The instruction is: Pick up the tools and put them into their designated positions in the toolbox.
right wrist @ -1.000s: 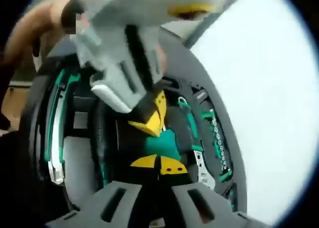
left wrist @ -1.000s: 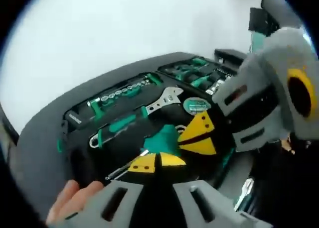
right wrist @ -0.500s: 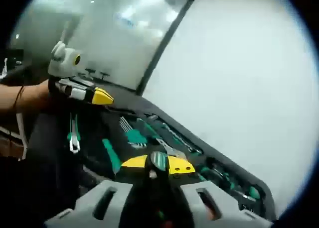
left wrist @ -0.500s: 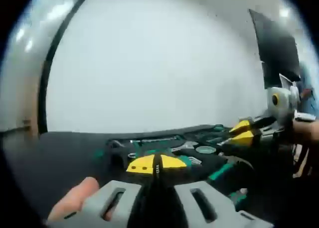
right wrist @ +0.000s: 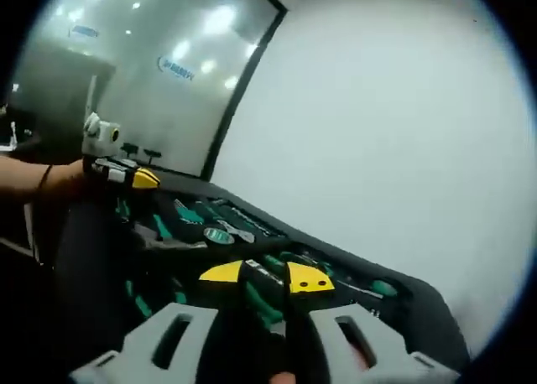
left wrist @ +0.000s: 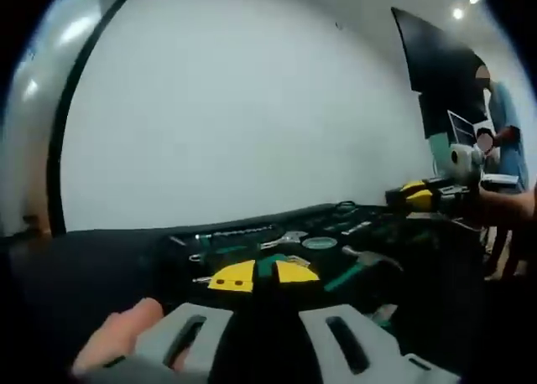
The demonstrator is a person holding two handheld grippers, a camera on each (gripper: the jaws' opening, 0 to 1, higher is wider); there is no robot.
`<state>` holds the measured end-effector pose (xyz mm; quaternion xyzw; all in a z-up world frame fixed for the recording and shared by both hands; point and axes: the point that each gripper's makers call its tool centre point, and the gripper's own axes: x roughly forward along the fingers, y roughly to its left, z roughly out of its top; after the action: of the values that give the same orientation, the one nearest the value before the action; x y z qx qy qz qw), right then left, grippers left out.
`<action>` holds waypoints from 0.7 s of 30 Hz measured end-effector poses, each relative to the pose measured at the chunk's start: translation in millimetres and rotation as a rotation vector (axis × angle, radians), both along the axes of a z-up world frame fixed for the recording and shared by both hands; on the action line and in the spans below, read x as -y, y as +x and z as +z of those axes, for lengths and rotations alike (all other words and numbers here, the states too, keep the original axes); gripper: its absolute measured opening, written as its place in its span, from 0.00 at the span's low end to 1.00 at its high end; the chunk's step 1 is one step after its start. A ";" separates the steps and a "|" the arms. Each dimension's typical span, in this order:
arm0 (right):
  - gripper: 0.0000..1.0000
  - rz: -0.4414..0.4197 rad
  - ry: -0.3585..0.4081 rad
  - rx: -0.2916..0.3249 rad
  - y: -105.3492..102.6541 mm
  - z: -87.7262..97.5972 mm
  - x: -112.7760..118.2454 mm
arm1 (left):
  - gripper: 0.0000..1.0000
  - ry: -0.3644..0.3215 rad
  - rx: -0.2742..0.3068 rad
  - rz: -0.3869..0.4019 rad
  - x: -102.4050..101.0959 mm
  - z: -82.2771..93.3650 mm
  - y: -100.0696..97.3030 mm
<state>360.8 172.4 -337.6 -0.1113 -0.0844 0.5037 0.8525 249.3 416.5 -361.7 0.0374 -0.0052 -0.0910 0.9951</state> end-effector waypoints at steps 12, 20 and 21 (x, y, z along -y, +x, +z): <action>0.18 -0.030 0.093 0.134 10.3 11.0 58.5 | 0.13 -0.086 0.067 -0.049 9.1 15.7 -11.8; 0.33 -0.082 0.266 0.060 22.0 29.1 87.5 | 0.17 -0.104 0.101 -0.063 11.8 22.0 -15.8; 0.33 -0.087 0.267 0.060 26.3 28.9 91.2 | 0.17 -0.110 0.110 -0.065 11.9 23.8 -16.9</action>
<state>387.1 81.1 -308.7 -0.0156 -0.1712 0.4470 0.8779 232.4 404.6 -338.0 -0.0124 -0.0659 -0.1206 0.9904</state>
